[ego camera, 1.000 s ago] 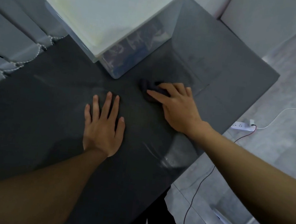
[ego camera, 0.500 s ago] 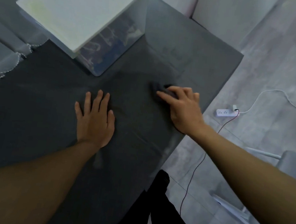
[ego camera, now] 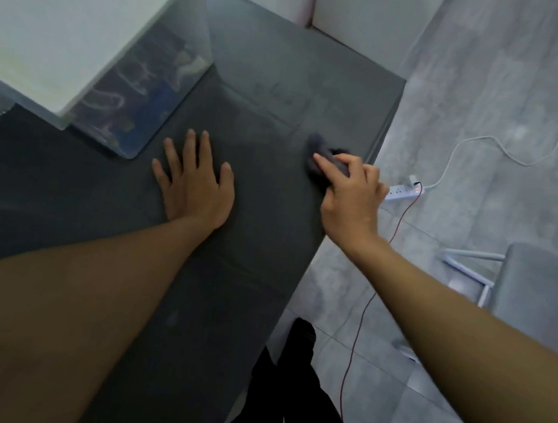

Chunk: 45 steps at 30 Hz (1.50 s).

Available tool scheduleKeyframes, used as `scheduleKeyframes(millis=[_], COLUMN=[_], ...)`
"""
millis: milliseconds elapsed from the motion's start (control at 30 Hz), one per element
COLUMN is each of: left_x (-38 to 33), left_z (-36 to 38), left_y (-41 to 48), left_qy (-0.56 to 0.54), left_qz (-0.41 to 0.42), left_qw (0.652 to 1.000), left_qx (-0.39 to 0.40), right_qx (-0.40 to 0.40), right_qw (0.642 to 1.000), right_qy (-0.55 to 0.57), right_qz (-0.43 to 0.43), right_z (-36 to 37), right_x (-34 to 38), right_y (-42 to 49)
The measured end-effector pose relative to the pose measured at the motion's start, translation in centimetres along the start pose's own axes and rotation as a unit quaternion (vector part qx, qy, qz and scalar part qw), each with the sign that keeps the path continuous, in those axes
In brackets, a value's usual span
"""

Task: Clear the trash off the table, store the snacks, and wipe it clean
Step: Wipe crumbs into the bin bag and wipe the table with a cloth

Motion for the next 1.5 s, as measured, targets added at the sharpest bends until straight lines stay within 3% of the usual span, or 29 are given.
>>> scheduleKeyframes(millis=[67,167,233,267,333,400,433,467,533,633,700,800,833,867,933,1000,1067,1133,1233,1267,1333,1433,1500], left_x=[-0.3,-0.6,-0.6,-0.6,-0.6,-0.6,-0.6,-0.5,-0.6,-0.7,-0.7,-0.5,-0.5,-0.5,-0.5,-0.6,-0.7,-0.6,-0.6,-0.6,-0.6,-0.5,-0.6], left_z=[0.5,1.0,1.2,1.3,1.3,1.3,1.2,1.2,1.2,1.1,1.1,1.2,1.2,1.1,1.1,1.1,1.0,0.9,1.0,0.9,0.9,0.7,0.6], left_y=[0.0,-0.1,0.0,0.0,0.1,0.0,0.1,0.2,0.3,0.3,0.3,0.2,0.2,0.1,0.1,0.2,0.3,0.4,0.4,0.3,0.3,0.4,0.6], left_qy=[0.024,0.043,0.046,0.048,0.049,0.052,0.053,0.051,0.049,0.050,0.053,0.056,0.055,0.055,0.060,0.063,0.064,0.070,0.090,0.092,0.093,0.094,0.086], left_qz=[-0.013,-0.013,-0.010,-0.010,-0.010,-0.009,-0.008,-0.008,-0.011,-0.009,-0.006,-0.001,-0.001,-0.003,-0.007,-0.006,-0.006,-0.010,-0.013,-0.011,-0.009,-0.011,-0.012], left_qw=[1.000,0.999,0.999,0.998,0.999,0.998,0.998,0.998,0.999,0.998,0.998,0.998,0.998,0.998,0.998,0.998,0.998,0.997,0.996,0.996,0.996,0.995,0.996], left_qx=[-0.015,-0.028,-0.027,-0.027,-0.022,-0.021,-0.022,-0.022,-0.023,-0.024,-0.022,-0.016,-0.018,-0.021,-0.023,-0.019,-0.016,-0.010,0.000,0.001,0.004,0.010,0.012], right_qx=[0.006,0.061,0.069,0.055,0.016,-0.002,0.000,0.008,0.043,0.067,0.058,0.036,0.037,0.040,0.062,0.085,0.089,0.078,0.074,0.082,0.123,0.183,0.162], right_qw=[1.000,0.980,0.963,0.968,0.995,0.997,0.995,0.997,0.997,0.973,0.979,0.999,0.998,0.999,0.993,0.967,0.947,0.964,0.996,0.996,0.980,0.913,0.912], right_qy=[0.016,0.017,-0.015,-0.036,-0.049,-0.018,-0.011,-0.005,0.008,-0.001,-0.036,-0.015,0.004,0.014,0.026,0.032,0.016,-0.008,0.009,0.013,0.022,0.040,0.019], right_qz=[0.013,-0.190,-0.261,-0.242,-0.088,0.081,0.103,0.078,-0.066,-0.222,-0.193,0.018,0.051,0.033,-0.097,-0.238,-0.309,-0.255,-0.047,-0.040,-0.153,-0.363,-0.377], right_z=[0.6,0.5,0.3,0.5,0.9,1.3,1.5,1.8,2.3,2.2,2.5,3.3,3.5,3.7,4.2,4.3,4.4,4.9,5.8,6.0,6.6,7.0,7.4], right_x=[1.7,2.2,1.0,0.4,-0.5,0.3,1.3,2.6,4.4,4.0,3.2,3.3,4.1,5.2,7.0,7.1,6.5,6.5,8.1,9.2,11.4,12.3,11.8], right_y=[-1.3,-2.3,-0.6,0.9,4.0,5.6,5.5,5.1,3.6,4.2,6.7,9.7,9.9,9.6,8.4,7.8,9.5,12.4,15.8,15.8,14.9,14.1,16.0])
Point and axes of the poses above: each hand's wrist, its own y-axis towards the middle knuckle, its own z-axis out of the palm, x = y × z, the point moved 3 cm from there along y, towards the middle knuckle, and after that the axes turned 2 degrees about -x, right-handed, at the moved point
